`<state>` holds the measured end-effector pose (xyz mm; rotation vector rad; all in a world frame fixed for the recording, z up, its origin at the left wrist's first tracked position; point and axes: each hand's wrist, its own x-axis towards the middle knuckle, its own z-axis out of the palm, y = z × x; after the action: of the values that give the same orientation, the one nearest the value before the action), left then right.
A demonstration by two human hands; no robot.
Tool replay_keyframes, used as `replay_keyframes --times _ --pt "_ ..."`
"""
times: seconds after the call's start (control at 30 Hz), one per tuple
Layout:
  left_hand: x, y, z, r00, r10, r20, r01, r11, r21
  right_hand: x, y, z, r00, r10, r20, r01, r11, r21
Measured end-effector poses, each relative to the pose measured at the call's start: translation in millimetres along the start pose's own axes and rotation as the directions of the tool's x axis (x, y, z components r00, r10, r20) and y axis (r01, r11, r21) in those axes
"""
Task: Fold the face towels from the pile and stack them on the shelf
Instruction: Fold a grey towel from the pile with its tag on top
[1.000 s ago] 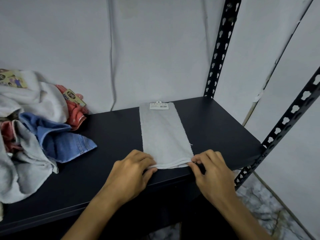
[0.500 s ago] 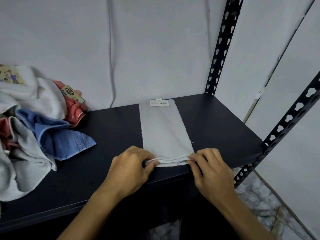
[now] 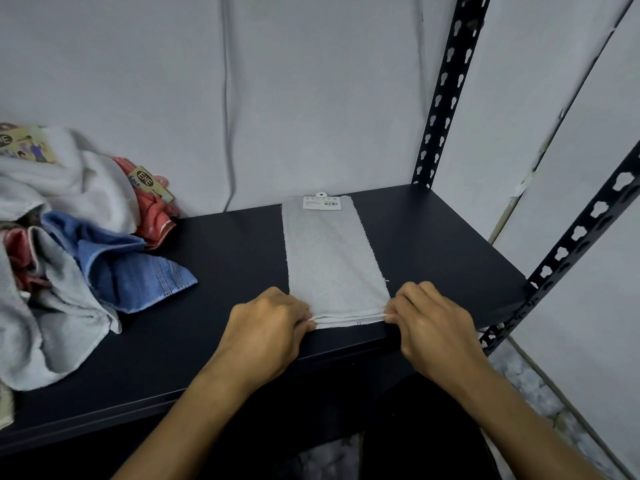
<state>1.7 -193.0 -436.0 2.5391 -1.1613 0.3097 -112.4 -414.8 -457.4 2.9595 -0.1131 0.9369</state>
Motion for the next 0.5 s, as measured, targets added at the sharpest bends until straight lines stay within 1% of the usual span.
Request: replay_keyframes --times 0.13,0.27,0.37,0.43,0.5 --pt "-2.8 -6.4 7.5 0.999 0.042 -0.026 -0.041 0.999 0.026 -2.0 1.2 -2.2 1.000 -0.006 0.022 0.006 1.000 -0.005" --pt "-3.5 -6.7 8.2 0.994 0.101 -0.039 -0.100 0.994 0.041 -6.9 -2.2 0.9 0.996 0.050 0.078 -0.056 0.996 0.075" --pt "-4.3 -7.3 7.9 0.993 0.111 -0.033 -0.109 0.993 0.051 -4.1 -5.5 0.8 0.970 0.188 0.153 -0.218 0.953 0.211" --pt "-5.5 -8.2 9.5 0.995 0.095 -0.025 -0.093 0.994 0.049 -0.5 -6.5 -0.1 0.932 0.287 0.220 -0.342 0.896 0.284" --pt "-6.6 -7.8 10.0 0.997 0.072 -0.026 -0.071 0.997 0.039 2.6 -6.3 -2.0 0.900 0.343 0.269 -0.420 0.848 0.324"
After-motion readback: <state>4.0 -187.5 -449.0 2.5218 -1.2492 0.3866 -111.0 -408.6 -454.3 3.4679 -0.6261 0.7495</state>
